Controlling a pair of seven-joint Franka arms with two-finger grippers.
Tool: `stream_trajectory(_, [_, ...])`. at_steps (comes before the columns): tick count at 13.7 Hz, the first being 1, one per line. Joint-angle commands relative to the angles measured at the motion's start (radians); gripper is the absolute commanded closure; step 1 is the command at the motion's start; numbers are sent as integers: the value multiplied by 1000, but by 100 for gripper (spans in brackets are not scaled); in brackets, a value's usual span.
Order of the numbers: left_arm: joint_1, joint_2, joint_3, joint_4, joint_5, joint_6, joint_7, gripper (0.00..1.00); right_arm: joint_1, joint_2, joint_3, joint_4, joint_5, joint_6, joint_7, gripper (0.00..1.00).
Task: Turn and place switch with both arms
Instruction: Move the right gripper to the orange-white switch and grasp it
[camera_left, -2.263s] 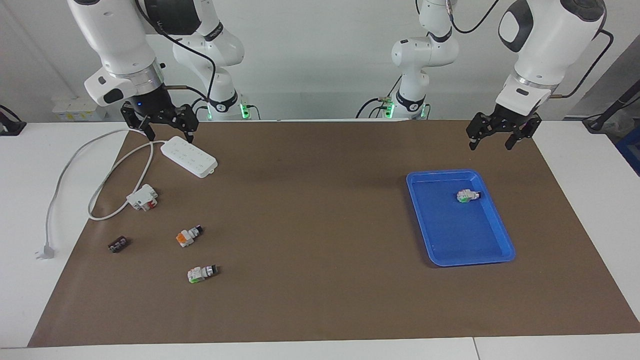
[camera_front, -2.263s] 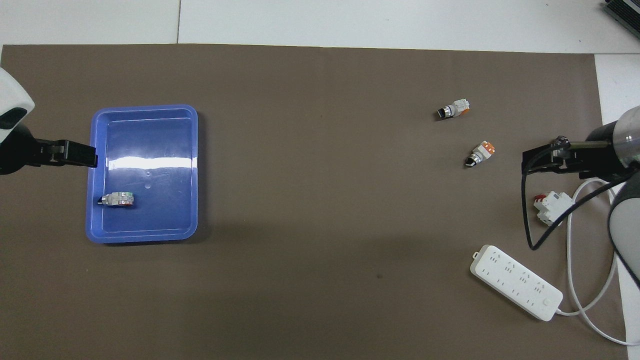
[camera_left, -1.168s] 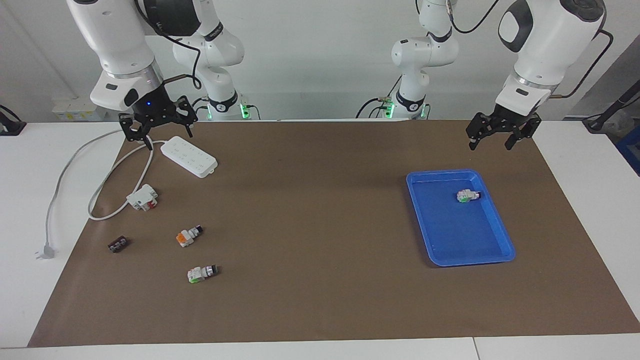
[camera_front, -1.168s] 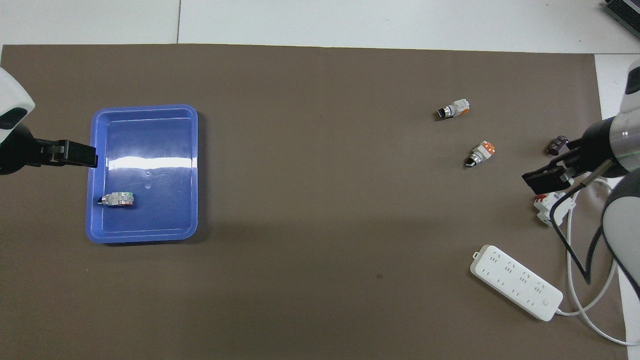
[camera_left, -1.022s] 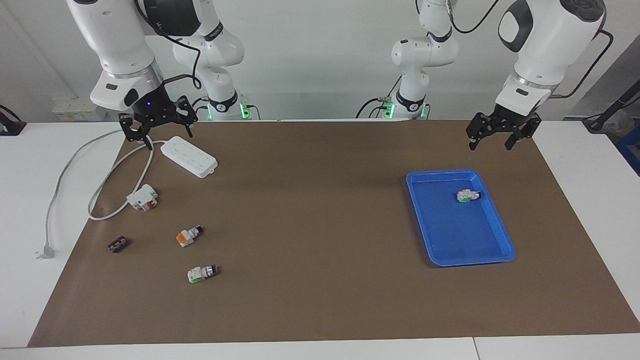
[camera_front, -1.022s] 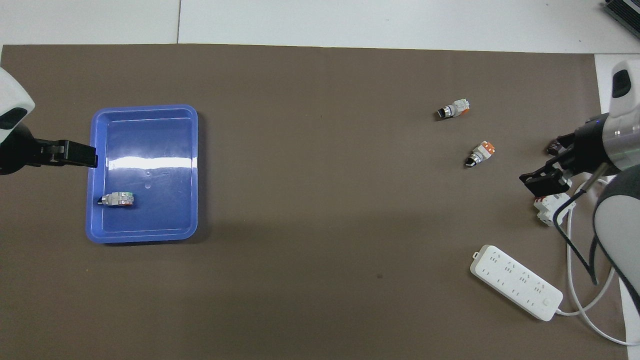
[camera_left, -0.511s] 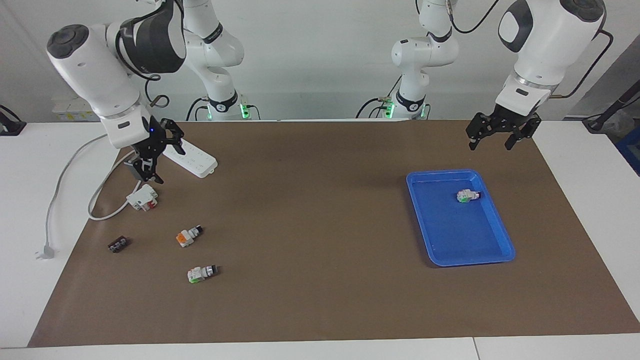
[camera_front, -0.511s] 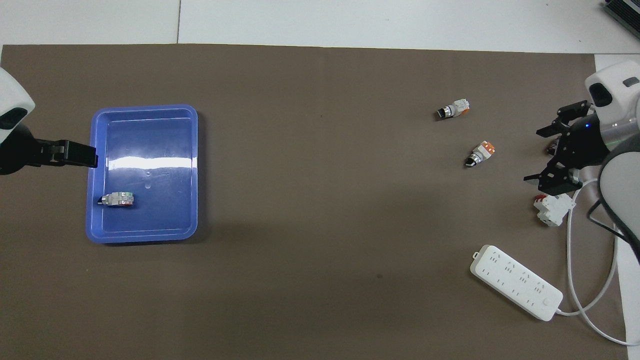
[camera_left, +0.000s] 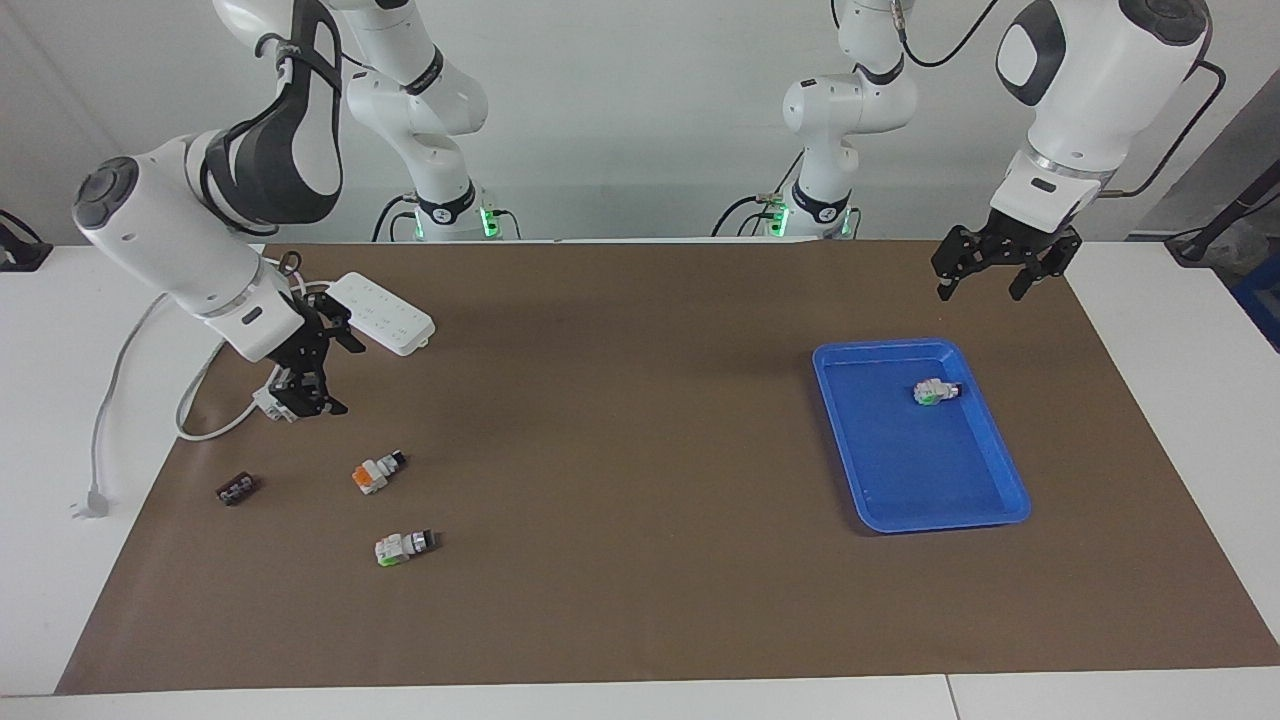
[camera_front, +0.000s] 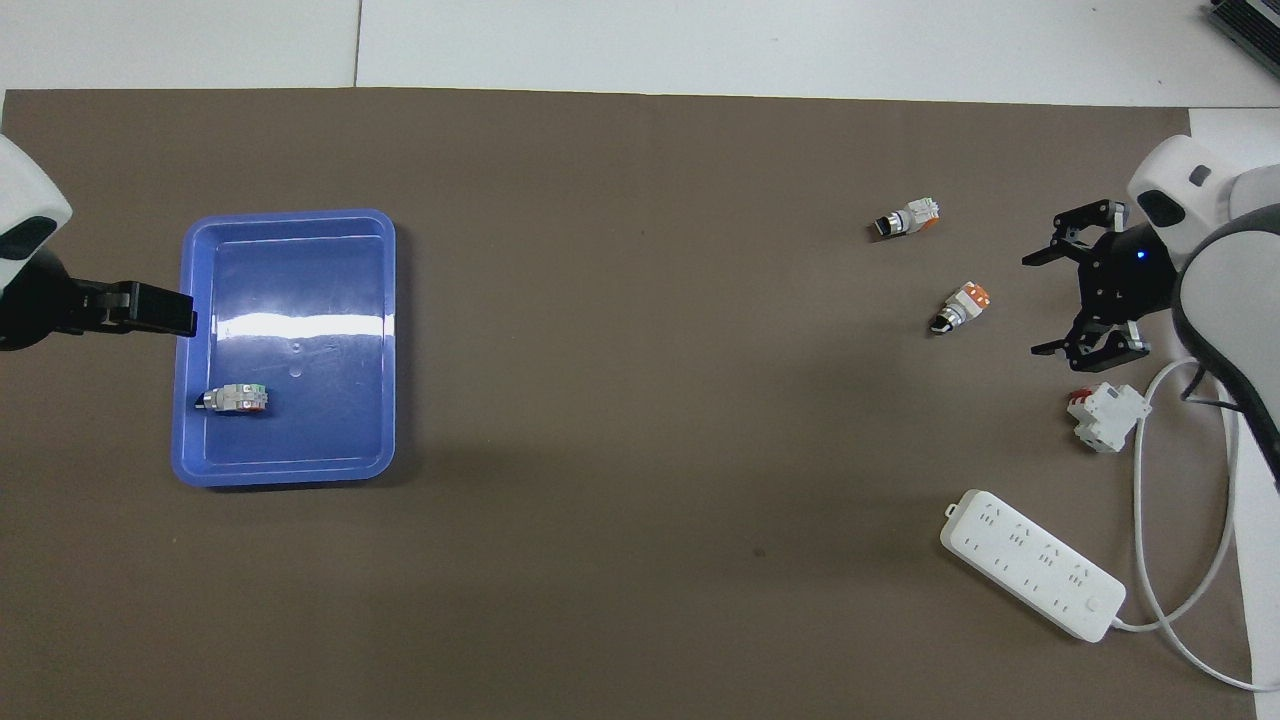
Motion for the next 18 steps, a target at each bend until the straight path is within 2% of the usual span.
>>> stream_trajectory(1, [-9, -35, 7, -45, -11, 20, -3, 0, -13, 64, 12, 93, 28, -6, -87, 0])
stream_trajectory(3, [-9, -40, 7, -56, -11, 23, -3, 0, -38, 107, 19, 109, 34, -4, -145, 0])
stream_trajectory(10, [-9, -40, 7, -59, -11, 38, -5, 0, -78, 179, 19, 112, 75, 12, -239, 0])
stream_trajectory(12, [-9, -40, 7, -60, -11, 38, -5, 0, -95, 247, 29, 158, 88, 5, -280, 0])
stream_trajectory(18, [-9, -41, 7, -60, -11, 38, -5, 0, -130, 335, 72, 195, 63, 8, -536, 5])
